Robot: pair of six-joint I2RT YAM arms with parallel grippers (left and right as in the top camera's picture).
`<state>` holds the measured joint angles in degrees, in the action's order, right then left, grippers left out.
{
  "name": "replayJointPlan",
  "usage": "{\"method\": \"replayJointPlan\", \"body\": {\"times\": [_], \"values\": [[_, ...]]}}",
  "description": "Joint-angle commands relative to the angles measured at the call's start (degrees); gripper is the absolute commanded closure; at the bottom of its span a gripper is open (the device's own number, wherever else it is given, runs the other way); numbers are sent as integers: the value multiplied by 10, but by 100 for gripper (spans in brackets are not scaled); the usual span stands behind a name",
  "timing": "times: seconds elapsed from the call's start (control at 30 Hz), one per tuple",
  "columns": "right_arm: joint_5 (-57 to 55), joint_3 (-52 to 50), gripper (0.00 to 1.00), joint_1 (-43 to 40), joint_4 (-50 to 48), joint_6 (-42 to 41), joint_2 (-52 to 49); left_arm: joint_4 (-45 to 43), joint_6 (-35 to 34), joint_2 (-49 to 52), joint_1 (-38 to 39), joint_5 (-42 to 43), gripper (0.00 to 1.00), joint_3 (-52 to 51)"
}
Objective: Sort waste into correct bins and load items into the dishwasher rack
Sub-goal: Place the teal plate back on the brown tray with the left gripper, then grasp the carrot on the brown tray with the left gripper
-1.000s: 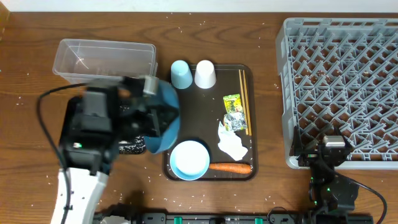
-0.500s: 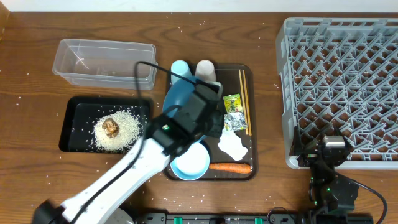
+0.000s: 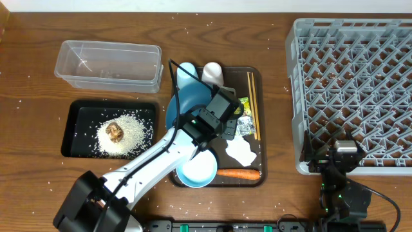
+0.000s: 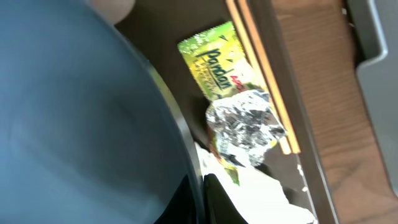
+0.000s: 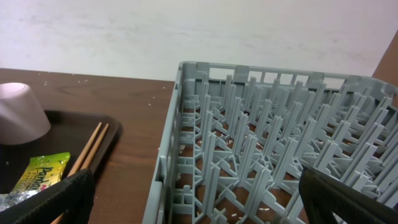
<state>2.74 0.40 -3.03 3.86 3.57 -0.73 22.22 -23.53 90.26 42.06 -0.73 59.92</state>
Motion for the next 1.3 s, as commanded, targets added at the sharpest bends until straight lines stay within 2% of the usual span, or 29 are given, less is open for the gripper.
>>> {"method": "replayJointPlan", "body": {"times": [0.0,0.1,0.13,0.33,0.43,0.5,0.53,0.57,0.77,0.87,1.0,1.17,1.27], "values": [[-4,-1,1,6,2,-1,1,-1,7,2,1,-38,93,17],[-4,-1,1,6,2,-1,1,0,7,2,2,-38,92,16],[-4,-1,1,6,2,-1,1,0,7,2,2,-38,88,15],[-4,-1,1,6,2,-1,1,2,5,3,2,-22,87,13],[-4,-1,1,6,2,-1,1,2,5,3,2,-12,70,13],[-4,-1,1,6,2,-1,1,2,5,3,2,-12,64,13],[-4,-1,1,6,2,-1,1,3,5,3,2,-12,56,13],[-4,-1,0,6,2,-1,1,5,5,3,2,-12,54,14],[-4,-1,1,6,2,-1,1,29,5,-2,2,-12,53,17],[-4,-1,1,6,2,-1,1,63,-17,-19,2,-11,53,19],[-4,-1,1,6,2,-1,1,100,-25,-49,2,38,51,19],[-4,-1,1,6,2,-1,1,140,-3,-89,5,139,43,19],[-4,-1,1,6,2,-1,1,176,30,-103,27,172,33,19]]}}
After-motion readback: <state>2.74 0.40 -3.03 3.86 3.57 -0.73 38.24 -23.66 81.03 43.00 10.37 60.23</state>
